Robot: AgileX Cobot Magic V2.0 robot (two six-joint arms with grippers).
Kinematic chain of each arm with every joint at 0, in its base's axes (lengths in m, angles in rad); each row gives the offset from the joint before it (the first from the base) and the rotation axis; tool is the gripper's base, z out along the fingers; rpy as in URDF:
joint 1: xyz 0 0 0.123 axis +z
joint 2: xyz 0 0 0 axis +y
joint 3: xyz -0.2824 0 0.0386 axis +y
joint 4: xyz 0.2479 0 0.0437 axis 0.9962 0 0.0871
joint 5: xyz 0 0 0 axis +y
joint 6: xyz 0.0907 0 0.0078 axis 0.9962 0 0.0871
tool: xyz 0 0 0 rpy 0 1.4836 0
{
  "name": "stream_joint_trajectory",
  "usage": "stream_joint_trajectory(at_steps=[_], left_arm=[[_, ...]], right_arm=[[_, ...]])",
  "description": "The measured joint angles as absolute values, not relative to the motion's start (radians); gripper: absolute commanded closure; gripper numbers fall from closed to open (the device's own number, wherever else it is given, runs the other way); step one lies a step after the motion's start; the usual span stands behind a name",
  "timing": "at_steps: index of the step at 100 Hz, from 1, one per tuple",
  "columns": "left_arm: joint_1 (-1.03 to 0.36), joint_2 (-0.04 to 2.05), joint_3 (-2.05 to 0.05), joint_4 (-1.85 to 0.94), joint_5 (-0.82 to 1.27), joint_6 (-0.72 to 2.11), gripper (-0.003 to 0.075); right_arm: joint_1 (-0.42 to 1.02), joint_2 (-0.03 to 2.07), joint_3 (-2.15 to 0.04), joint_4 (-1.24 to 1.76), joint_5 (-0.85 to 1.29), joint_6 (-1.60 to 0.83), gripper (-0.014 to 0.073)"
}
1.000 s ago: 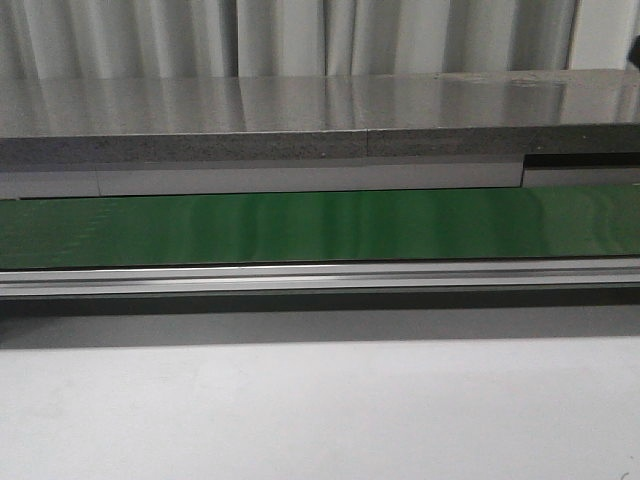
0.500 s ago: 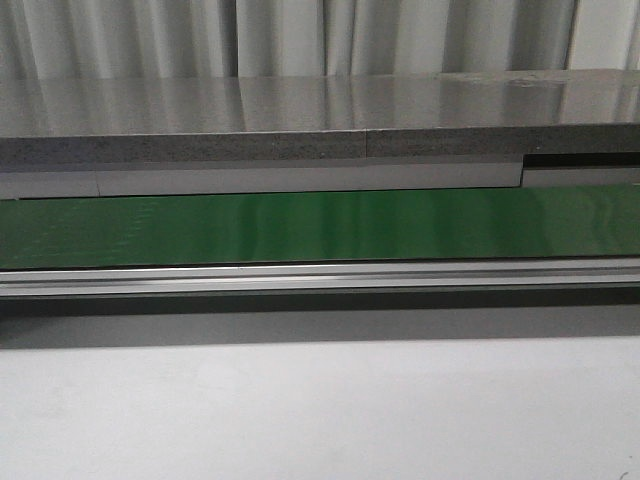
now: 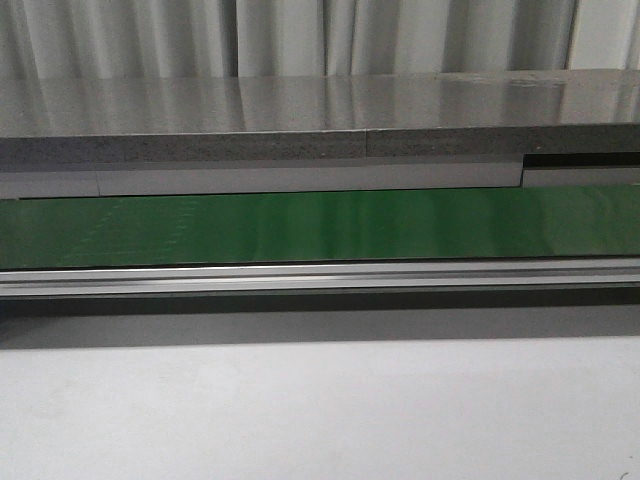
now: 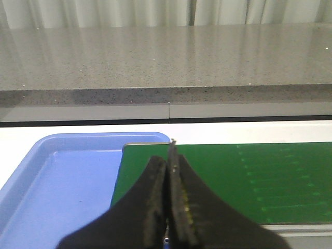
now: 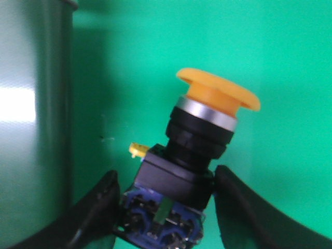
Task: Move button from left to right
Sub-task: 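Carry the button past the belt end and set it on the green mat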
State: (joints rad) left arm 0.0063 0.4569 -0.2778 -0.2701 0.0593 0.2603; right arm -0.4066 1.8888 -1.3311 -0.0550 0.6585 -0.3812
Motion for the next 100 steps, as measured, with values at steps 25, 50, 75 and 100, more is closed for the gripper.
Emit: stream_joint_trajectory(at_steps=[25,50,75,100], left_arm=[[0.006,0.457,-0.278,-0.270,0.059,0.260,0.0741],[0.006,0.457,-0.278,-0.270,0.059,0.260,0.0741],[0.006,0.457,-0.278,-0.270,0.059,0.260,0.0741],[0.006,0.457,-0.278,-0.270,0.059,0.260,0.0741]], right_arm=[[-0.407,1.904,-1.331,-0.033,0.667,-0.381,0.0359],[-0.407,1.905,-1.331,-0.031,0.675,-0.384,0.0085],[-0.409,1.905,-1.333,-0.037,0.675,-0.384,0.0028],[-0.409,1.869,-1.333,-0.033,0.677,-0.375,0.0029]])
